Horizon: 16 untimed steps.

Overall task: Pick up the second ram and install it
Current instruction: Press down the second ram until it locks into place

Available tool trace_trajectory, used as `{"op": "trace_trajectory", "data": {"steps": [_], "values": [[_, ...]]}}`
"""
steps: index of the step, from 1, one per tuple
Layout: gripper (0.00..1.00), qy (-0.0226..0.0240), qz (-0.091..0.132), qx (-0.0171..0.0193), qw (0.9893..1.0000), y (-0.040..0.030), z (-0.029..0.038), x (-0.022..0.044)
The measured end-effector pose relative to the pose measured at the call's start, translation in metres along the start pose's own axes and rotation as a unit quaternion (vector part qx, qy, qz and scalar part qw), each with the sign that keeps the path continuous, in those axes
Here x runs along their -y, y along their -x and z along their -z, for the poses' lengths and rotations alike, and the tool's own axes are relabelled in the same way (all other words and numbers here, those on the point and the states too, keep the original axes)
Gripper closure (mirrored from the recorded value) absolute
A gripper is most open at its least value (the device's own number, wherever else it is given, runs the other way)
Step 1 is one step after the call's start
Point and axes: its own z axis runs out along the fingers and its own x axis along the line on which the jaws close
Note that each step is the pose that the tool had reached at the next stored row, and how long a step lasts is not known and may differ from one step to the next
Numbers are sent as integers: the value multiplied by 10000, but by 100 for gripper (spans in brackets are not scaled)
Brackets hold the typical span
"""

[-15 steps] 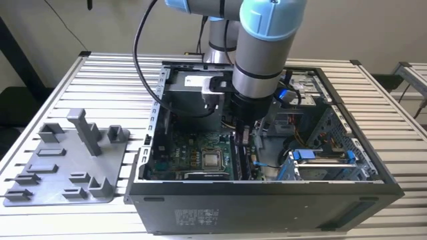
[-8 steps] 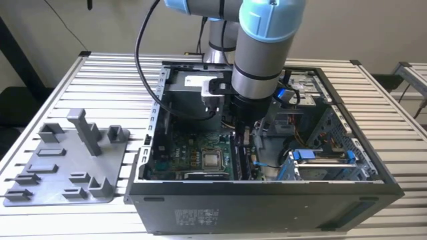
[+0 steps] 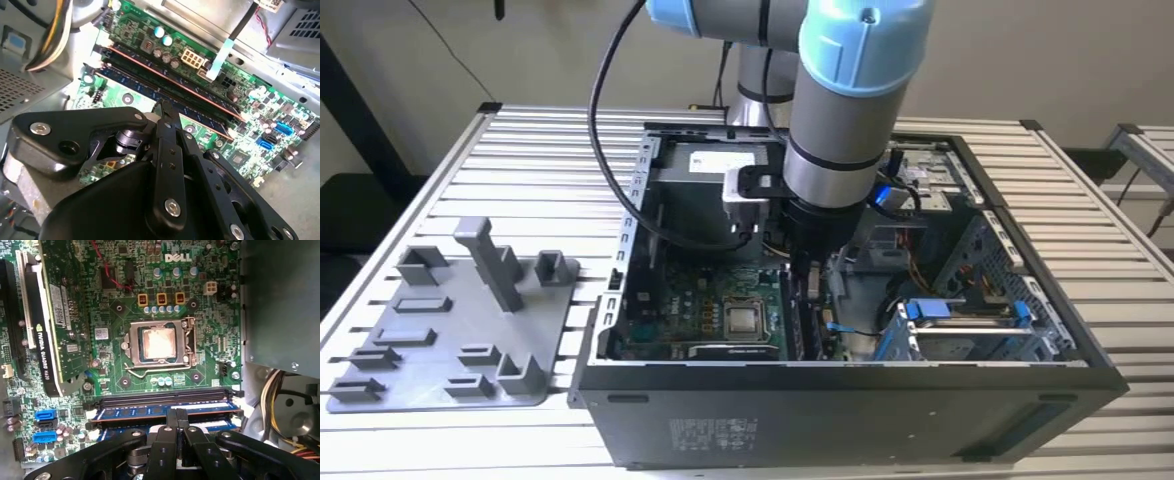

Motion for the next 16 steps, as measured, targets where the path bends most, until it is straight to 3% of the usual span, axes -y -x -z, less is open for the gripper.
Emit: {"op": "trace_trajectory", "data": {"steps": [3, 7, 14, 16], "values": [[89, 1, 0, 0, 10000, -46, -38, 3], [89, 1, 0, 0, 10000, -52, -47, 4], [89, 2, 0, -6, 10000, -63, -165, 1], [89, 2, 0, -1, 10000, -63, -171, 1]]}}
